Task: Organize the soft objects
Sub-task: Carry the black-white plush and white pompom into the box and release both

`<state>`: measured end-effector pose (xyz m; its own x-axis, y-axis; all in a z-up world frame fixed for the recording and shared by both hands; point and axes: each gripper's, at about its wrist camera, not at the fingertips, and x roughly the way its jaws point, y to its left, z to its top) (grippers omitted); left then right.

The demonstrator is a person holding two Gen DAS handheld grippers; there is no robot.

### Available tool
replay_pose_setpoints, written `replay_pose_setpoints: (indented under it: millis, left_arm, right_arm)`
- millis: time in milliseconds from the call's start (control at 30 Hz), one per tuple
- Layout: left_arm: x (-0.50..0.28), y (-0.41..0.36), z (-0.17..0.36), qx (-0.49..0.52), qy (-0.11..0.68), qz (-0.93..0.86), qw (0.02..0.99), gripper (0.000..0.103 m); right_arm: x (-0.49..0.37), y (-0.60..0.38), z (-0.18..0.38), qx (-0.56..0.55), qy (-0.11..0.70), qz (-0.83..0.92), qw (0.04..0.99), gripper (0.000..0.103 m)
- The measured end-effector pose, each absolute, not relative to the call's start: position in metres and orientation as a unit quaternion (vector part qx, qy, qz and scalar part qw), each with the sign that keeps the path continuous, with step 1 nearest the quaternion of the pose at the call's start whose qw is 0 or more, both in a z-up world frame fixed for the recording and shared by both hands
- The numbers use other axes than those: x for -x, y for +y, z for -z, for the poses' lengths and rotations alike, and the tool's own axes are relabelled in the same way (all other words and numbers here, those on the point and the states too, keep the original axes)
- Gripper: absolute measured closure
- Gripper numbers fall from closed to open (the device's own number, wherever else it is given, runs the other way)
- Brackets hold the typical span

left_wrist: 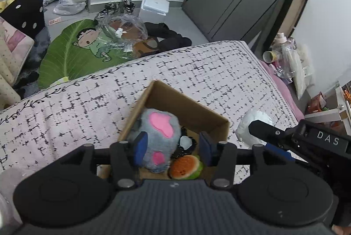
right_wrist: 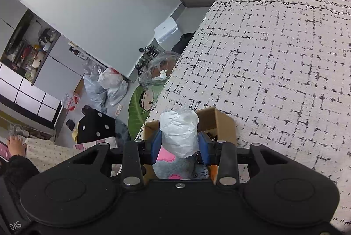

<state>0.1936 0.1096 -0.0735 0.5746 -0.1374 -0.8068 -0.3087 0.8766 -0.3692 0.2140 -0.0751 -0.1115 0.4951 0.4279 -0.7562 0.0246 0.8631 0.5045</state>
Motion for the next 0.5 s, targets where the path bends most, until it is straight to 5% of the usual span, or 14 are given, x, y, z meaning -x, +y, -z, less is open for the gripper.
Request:
replay_pose_setpoints:
  millis: [33, 133, 500]
  left_arm:
    - [-0.194, 0.112, 0.074, 0.245, 0.458, -0.051, 0.853, 0.051]
    - [-0.195, 0.117, 0.074, 0.243, 0.461, -0.053, 0.852, 0.045]
    - [-0.195, 0.112, 0.074, 0.21, 0.472, -0.067, 0.853, 0.017]
  right_arm:
    - [-0.215, -0.073, 0.112, -0.231, 0.488, -0.121, 0.833, 0.062]
    - [-0.214, -0.068, 0.112, -0.229, 0.484, -0.124, 0.835, 0.027]
    - [-0.204, -0.08, 0.112, -0.218, 0.492, -0.097, 0.837, 0.013]
